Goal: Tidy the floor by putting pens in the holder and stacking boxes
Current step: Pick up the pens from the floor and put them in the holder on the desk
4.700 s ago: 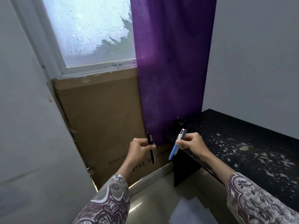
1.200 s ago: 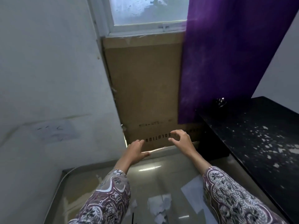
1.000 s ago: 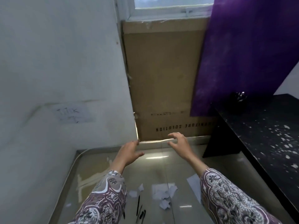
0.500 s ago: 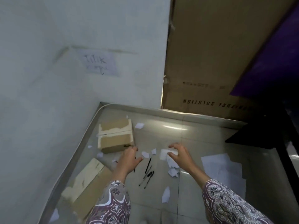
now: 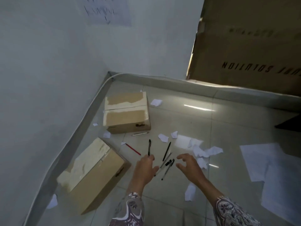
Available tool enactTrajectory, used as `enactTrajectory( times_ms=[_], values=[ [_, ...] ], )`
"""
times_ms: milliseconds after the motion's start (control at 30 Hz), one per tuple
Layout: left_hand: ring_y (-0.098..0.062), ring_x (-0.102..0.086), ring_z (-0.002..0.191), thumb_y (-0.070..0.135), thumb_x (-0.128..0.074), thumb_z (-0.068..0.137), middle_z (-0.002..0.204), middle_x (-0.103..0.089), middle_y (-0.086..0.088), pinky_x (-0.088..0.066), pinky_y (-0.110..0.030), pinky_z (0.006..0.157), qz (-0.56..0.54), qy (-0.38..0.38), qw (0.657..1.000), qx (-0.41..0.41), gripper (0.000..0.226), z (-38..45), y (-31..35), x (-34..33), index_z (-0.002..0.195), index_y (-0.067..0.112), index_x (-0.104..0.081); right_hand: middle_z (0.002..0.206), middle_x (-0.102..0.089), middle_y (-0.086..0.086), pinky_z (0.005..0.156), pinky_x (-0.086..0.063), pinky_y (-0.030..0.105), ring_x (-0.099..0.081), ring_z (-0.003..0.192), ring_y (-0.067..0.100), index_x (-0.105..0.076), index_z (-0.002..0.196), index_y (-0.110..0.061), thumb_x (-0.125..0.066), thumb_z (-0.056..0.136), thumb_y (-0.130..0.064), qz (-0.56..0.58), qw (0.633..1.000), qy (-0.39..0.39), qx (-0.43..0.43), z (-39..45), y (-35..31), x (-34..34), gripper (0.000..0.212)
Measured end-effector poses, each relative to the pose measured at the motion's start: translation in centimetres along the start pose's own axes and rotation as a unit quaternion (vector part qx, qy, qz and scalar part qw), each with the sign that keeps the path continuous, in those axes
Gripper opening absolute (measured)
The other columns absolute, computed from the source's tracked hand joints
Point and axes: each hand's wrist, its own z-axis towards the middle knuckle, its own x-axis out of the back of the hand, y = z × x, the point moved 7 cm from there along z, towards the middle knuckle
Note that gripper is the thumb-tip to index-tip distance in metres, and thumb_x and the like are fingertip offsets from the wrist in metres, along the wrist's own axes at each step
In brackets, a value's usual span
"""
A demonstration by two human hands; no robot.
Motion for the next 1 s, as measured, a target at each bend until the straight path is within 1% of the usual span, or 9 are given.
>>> enactTrajectory(
  times_ms=[233,367,433,467,567,667,767,900,1000],
  values=[
    [-0.025,-0.05,0.116,0.028,-0.049,0.093,0.127,-0.051,-0.01,-0.039,-0.032,0.096,0.058,0.0,0.998,-0.026,0.037,10.4,-6.2,-12.9,0.125,0.011,-0.045,0.121,-0.054,0.01,0.087,-0.041,0.029,-0.051,0.11,0.024,-0.057,0.114,-0.009,-0.058,0.089,-0.017,0.011,0.998,0.019,-0.055,8.3,11.0,-11.1,0.026],
    [-0.025,-0.049,0.117,0.024,-0.048,0.093,0.128,-0.051,-0.009,-0.036,-0.032,0.097,0.073,0.027,0.996,-0.045,0.036,15.6,-8.0,-18.2,0.126,0.011,-0.046,0.112,-0.057,0.012,0.078,-0.044,0.031,-0.055,0.099,0.025,-0.058,0.103,-0.01,-0.055,0.089,-0.02,0.02,0.993,0.065,-0.093,12.4,15.6,-15.1,0.017],
    [-0.025,-0.049,0.117,0.021,-0.048,0.092,0.126,-0.052,-0.009,-0.037,-0.033,0.096,0.08,0.048,0.994,-0.059,0.035,17.9,-8.5,-20.2,0.126,0.011,-0.046,0.105,-0.059,0.012,0.069,-0.039,0.028,-0.056,0.092,0.025,-0.055,0.092,-0.01,-0.052,0.09,-0.022,0.005,0.987,0.103,-0.122,14.1,17.4,-16.4,0.013],
    [-0.025,-0.049,0.117,0.019,-0.047,0.092,0.126,-0.052,-0.009,-0.037,-0.033,0.095,0.08,0.061,0.993,-0.069,0.034,18.9,-8.6,-21.2,0.125,0.011,-0.047,0.104,-0.059,0.012,0.068,-0.037,0.027,-0.057,0.092,0.026,-0.054,0.091,-0.01,-0.051,0.09,-0.025,-0.013,0.983,0.121,-0.136,14.7,18.3,-16.9,0.015],
    [-0.027,-0.049,0.113,0.013,-0.046,0.089,0.12,-0.054,-0.01,-0.037,-0.033,0.092,0.075,0.095,0.989,-0.087,0.032,20.8,-8.8,-22.9,0.121,0.01,-0.05,0.106,-0.059,0.01,0.072,-0.04,0.028,-0.058,0.098,0.027,-0.057,0.101,-0.009,-0.048,0.092,-0.034,-0.068,0.973,0.153,-0.16,15.8,19.6,-18.0,0.028],
    [-0.03,-0.052,0.109,0.006,-0.046,0.084,0.114,-0.057,-0.013,-0.037,-0.036,0.089,0.071,0.132,0.984,-0.1,0.03,22.0,-8.9,-23.7,0.113,0.008,-0.056,0.106,-0.062,0.01,0.082,-0.045,0.033,-0.059,0.098,0.027,-0.059,0.097,-0.01,-0.041,0.094,-0.036,-0.095,0.968,0.169,-0.158,16.3,20.4,-19.2,0.032],
    [-0.03,-0.05,0.108,0.004,-0.043,0.084,0.113,-0.056,-0.012,-0.036,-0.034,0.088,0.089,0.152,0.978,-0.113,0.029,22.2,-8.8,-24.2,0.11,0.009,-0.056,0.104,-0.063,0.009,0.08,-0.044,0.033,-0.061,0.095,0.026,-0.056,0.089,-0.013,-0.042,0.094,-0.028,-0.108,0.969,0.171,-0.142,16.5,20.5,-19.9,0.021],
    [-0.029,-0.046,0.113,0.01,-0.045,0.087,0.118,-0.053,-0.012,-0.033,-0.035,0.093,0.125,0.143,0.972,-0.14,0.028,22.1,-7.6,-25.0,0.113,0.01,-0.057,0.111,-0.061,0.011,0.082,-0.044,0.032,-0.06,0.101,0.028,-0.056,0.102,-0.007,-0.045,0.093,-0.029,-0.095,0.964,0.194,-0.157,16.2,20.6,-19.0,0.026],
    [-0.028,-0.048,0.112,0.012,-0.053,0.083,0.117,-0.054,-0.011,-0.036,-0.035,0.092,0.156,0.126,0.97,-0.14,0.035,21.7,-7.1,-25.7,0.117,0.013,-0.058,0.107,-0.062,0.012,0.075,-0.043,0.031,-0.06,0.096,0.029,-0.056,0.1,-0.006,-0.045,0.091,-0.028,-0.069,0.961,0.22,-0.155,15.7,20.5,-17.9,0.025]
  ],
)
